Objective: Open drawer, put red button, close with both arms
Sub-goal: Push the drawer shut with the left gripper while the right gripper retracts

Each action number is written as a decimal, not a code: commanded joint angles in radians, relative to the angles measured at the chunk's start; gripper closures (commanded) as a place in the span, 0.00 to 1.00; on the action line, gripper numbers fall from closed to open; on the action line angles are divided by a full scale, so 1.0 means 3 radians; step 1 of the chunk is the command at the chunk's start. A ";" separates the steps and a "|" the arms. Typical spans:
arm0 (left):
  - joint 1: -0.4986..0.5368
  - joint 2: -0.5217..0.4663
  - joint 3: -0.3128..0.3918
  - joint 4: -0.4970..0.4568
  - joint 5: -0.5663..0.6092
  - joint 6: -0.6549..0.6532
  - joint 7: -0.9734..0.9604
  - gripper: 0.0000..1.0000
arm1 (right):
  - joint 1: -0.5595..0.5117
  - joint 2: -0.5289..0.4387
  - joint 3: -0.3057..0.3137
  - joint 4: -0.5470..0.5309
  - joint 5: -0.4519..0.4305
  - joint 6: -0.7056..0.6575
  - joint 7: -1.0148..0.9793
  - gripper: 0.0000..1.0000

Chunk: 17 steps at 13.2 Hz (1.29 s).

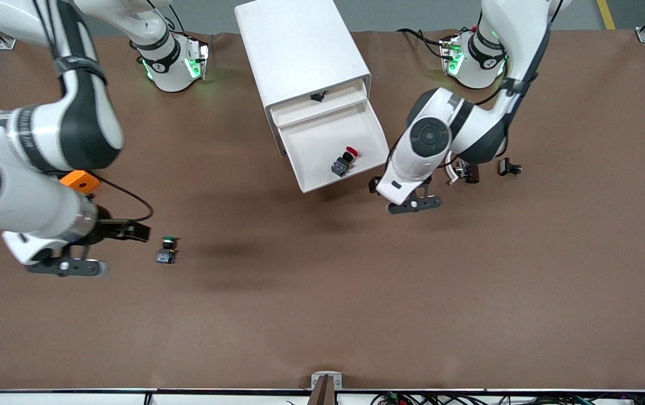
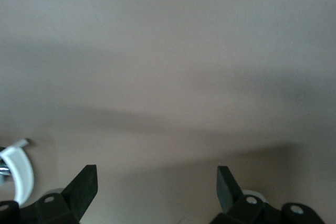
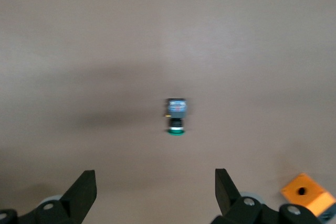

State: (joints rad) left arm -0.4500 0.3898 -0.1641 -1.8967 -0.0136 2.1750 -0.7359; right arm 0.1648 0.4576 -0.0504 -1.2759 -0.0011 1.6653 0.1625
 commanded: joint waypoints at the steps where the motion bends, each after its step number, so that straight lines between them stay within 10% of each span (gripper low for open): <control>1: -0.0105 0.0056 -0.0015 0.0079 0.0041 -0.0025 -0.0180 0.00 | -0.0196 -0.0134 0.0071 -0.0042 -0.0042 -0.0074 -0.0265 0.00; 11: -0.0315 0.0102 -0.0373 0.0079 -0.0200 -0.0315 -0.0921 0.00 | -0.0391 -0.0283 0.0096 -0.0062 -0.0032 -0.0248 -0.0260 0.00; 17: -0.0310 0.0051 -0.0731 0.0079 -0.0215 -0.0577 -0.1243 0.00 | -0.0376 -0.1033 0.0096 -0.0726 -0.0042 -0.0162 -0.0306 0.00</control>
State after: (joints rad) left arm -0.5463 0.4203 -0.3559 -1.8759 -0.0614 2.0239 -1.0826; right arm 0.0663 0.2819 -0.0376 -1.3548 -0.0179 1.5929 0.0870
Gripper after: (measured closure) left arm 0.000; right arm 0.000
